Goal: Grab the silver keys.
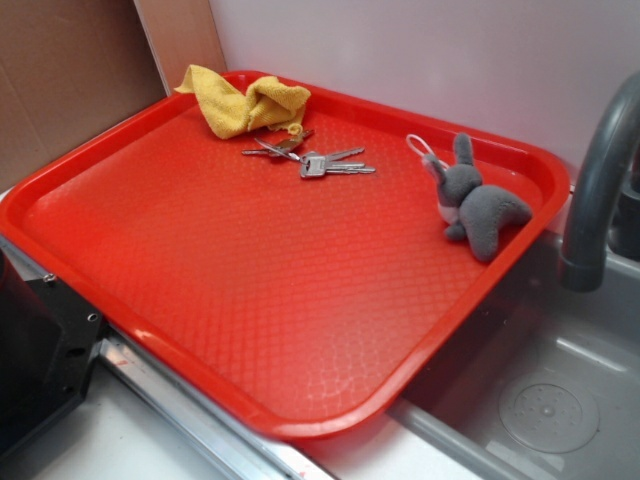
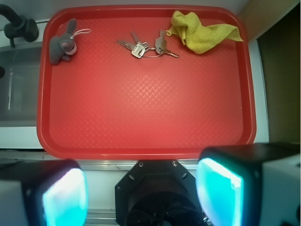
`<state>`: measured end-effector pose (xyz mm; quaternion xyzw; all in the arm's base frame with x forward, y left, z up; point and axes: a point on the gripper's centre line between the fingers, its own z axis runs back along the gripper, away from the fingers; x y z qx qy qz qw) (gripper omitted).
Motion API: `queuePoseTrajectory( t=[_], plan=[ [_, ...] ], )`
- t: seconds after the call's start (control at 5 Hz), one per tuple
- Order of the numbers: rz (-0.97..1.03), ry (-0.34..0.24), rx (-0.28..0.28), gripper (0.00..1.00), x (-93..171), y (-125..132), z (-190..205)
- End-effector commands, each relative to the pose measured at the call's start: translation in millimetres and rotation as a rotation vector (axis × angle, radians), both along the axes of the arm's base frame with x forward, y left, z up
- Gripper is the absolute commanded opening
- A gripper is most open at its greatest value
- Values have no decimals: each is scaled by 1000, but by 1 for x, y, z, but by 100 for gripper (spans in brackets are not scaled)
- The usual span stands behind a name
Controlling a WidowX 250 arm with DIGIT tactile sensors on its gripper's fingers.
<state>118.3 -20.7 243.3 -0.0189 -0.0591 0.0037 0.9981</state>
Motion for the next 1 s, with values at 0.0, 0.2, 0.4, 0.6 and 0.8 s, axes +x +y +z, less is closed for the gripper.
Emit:
queuePoseTrajectory(
  t=[0.0, 0.2, 0.4, 0.6, 0.8],
  plan=[
    [0, 0, 0, 100, 0, 0, 0],
    [-241, -170, 82, 100, 42, 33, -16],
    [-403, -232, 150, 100, 70, 43, -35],
    [-468, -324, 209, 100, 86, 51, -51],
    [-468, -324, 209, 100, 86, 51, -51]
  ],
)
